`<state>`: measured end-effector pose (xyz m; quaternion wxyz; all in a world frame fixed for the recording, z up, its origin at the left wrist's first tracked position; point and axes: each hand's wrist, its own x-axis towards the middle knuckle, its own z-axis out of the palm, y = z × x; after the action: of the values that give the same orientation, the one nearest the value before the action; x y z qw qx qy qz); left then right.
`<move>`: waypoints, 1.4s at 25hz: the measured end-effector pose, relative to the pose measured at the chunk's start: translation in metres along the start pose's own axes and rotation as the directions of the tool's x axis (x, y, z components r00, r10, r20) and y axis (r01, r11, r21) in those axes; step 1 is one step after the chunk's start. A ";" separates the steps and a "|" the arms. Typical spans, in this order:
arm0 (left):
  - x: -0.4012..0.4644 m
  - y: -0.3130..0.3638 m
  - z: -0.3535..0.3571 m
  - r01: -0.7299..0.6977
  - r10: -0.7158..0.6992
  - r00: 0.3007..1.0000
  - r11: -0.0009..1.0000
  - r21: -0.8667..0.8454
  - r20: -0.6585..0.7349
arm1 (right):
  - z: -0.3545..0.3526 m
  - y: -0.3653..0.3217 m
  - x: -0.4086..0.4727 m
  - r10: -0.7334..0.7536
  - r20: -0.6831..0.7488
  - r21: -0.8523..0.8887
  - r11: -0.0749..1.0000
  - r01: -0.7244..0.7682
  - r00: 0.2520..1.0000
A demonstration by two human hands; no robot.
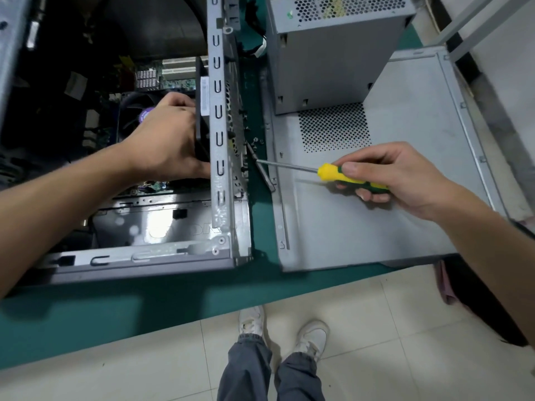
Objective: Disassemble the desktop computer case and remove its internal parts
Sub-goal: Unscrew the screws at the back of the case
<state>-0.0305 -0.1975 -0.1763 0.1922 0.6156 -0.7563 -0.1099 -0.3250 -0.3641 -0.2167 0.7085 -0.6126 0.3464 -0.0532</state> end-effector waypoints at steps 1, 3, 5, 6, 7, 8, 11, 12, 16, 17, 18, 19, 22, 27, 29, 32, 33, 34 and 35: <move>0.000 0.000 0.001 -0.009 0.009 1.000 1.000 0.024 0.001 | 0.000 0.000 0.001 0.003 0.015 -0.026 1.000 -0.002 1.000; 0.000 -0.002 0.001 -0.001 0.000 1.000 0.997 0.080 0.011 | 0.000 0.003 0.004 0.022 0.022 -0.021 1.000 -0.021 1.000; 0.000 -0.003 0.000 0.010 -0.014 0.999 0.993 0.120 0.033 | 0.000 0.003 0.005 0.044 0.024 -0.014 0.999 -0.044 0.999; 0.000 -0.002 0.001 0.016 -0.022 0.999 0.991 0.135 0.043 | 0.000 0.004 0.006 0.052 0.030 -0.023 0.998 -0.052 0.998; 0.000 -0.002 0.001 0.022 -0.030 0.998 0.989 0.144 0.052 | 0.000 0.004 0.006 0.058 0.037 -0.034 0.998 -0.057 0.998; -0.001 -0.002 0.001 0.034 -0.041 0.998 0.989 0.143 0.046 | 0.000 0.005 0.006 0.062 0.042 -0.041 0.997 -0.060 0.997; -0.001 -0.001 -0.001 0.075 -0.081 0.996 0.988 0.132 0.041 | -0.001 0.006 0.006 0.072 0.053 -0.058 0.996 -0.069 0.996; -0.001 -0.001 -0.001 0.070 -0.076 0.996 0.990 0.124 0.041 | -0.001 0.006 0.006 0.075 0.055 -0.060 0.996 -0.071 0.996; -0.001 -0.001 -0.001 0.091 -0.091 0.996 0.991 0.093 0.000 | -0.002 0.007 0.005 0.083 0.052 -0.048 0.996 -0.081 0.995; -0.002 -0.001 -0.001 0.085 -0.086 0.996 0.991 0.100 0.002 | -0.003 0.007 0.004 0.083 0.047 -0.041 0.996 -0.081 0.995; -0.002 -0.002 0.000 0.077 -0.078 0.997 0.991 0.112 0.002 | -0.003 0.007 0.004 0.081 0.043 -0.033 0.996 -0.080 0.996; -0.002 -0.003 -0.001 0.076 -0.077 0.997 0.989 0.125 0.004 | -0.003 0.007 0.004 0.080 0.042 -0.029 0.996 -0.079 0.996; -0.001 -0.003 0.000 0.056 -0.062 0.998 0.986 0.160 0.030 | -0.002 0.007 0.005 0.077 0.053 -0.040 0.996 -0.075 0.996; 0.000 -0.001 0.000 0.051 -0.055 0.998 0.991 0.128 0.028 | -0.004 0.007 0.006 0.086 0.053 -0.040 0.996 -0.084 0.995; 0.001 -0.003 0.000 0.056 -0.061 0.998 0.989 0.140 0.034 | -0.005 0.008 0.007 0.086 0.050 -0.036 0.996 -0.084 0.995; 0.001 -0.003 0.000 0.061 -0.067 0.996 0.990 0.124 0.050 | -0.005 0.008 0.008 0.088 0.052 -0.027 0.996 -0.086 0.995; 0.001 -0.001 0.000 0.064 -0.070 0.996 0.991 0.121 0.048 | -0.005 0.008 0.008 0.083 0.055 -0.031 0.996 -0.081 0.995; 0.000 0.000 0.000 0.061 -0.067 0.997 0.990 0.126 0.043 | -0.005 0.007 0.008 0.075 0.057 -0.039 0.997 -0.073 0.996; 0.000 0.000 0.000 0.052 -0.058 0.998 0.989 0.137 0.038 | -0.004 0.008 0.008 0.062 0.055 -0.051 0.997 -0.059 0.997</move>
<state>-0.0306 -0.1977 -0.1757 0.1310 0.6454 -0.7486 -0.0762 -0.3240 -0.3693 -0.2269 0.7038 -0.6204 0.3460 -0.0057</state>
